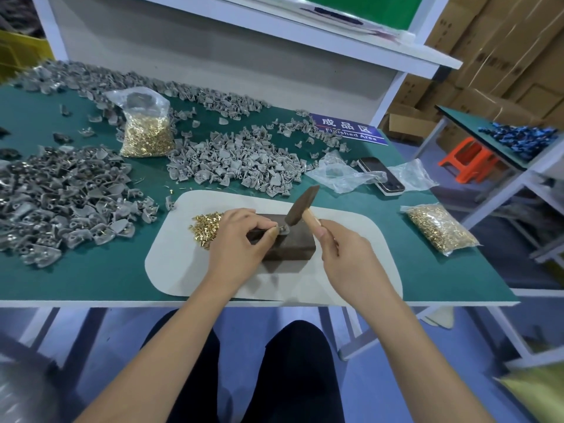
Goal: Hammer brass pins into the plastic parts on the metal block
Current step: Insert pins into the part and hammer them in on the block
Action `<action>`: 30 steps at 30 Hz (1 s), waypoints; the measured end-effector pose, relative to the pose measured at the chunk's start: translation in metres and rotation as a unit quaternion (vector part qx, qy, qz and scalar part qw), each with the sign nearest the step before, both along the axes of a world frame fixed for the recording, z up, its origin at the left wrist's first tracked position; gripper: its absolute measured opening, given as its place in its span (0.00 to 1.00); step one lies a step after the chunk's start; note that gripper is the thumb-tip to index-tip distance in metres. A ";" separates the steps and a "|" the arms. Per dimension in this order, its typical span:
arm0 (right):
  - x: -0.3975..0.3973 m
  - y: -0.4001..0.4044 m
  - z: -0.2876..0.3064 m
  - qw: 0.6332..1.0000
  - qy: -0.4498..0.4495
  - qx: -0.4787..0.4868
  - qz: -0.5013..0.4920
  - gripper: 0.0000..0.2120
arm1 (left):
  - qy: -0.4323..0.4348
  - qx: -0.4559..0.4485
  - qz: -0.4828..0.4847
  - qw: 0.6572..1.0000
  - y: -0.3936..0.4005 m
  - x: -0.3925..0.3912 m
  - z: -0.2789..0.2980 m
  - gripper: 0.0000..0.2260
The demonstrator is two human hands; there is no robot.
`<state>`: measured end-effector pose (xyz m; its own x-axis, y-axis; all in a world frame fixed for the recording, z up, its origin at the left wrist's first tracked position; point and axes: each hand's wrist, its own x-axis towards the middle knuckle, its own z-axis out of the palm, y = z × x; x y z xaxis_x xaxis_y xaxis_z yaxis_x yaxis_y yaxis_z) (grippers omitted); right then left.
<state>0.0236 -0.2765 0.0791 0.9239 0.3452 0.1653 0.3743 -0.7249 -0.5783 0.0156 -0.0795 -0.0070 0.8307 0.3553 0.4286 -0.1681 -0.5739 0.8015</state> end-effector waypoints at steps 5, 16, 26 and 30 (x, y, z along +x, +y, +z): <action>-0.005 0.001 -0.001 1.000 -0.007 0.009 0.007 0.12 | -0.011 0.000 -0.007 1.000 0.000 -0.002 0.003 0.06; 0.003 -0.005 -0.008 0.998 -0.050 -0.009 -0.044 0.14 | 0.001 0.007 0.005 1.000 -0.002 -0.004 0.003 0.02; 0.034 -0.002 -0.042 0.963 -0.036 -0.158 -0.215 0.17 | 0.003 -0.001 -0.022 1.000 -0.002 -0.006 0.009 0.03; 0.033 0.015 -0.037 0.978 -0.122 -0.059 -0.160 0.11 | 0.000 0.004 -0.021 1.000 -0.002 -0.008 0.009 0.02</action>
<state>0.0570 -0.2619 0.0420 0.9257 0.0754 0.3707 0.2346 -0.8832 -0.4061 0.0081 -0.0818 0.0020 0.8444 0.3169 0.4319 -0.1923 -0.5731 0.7966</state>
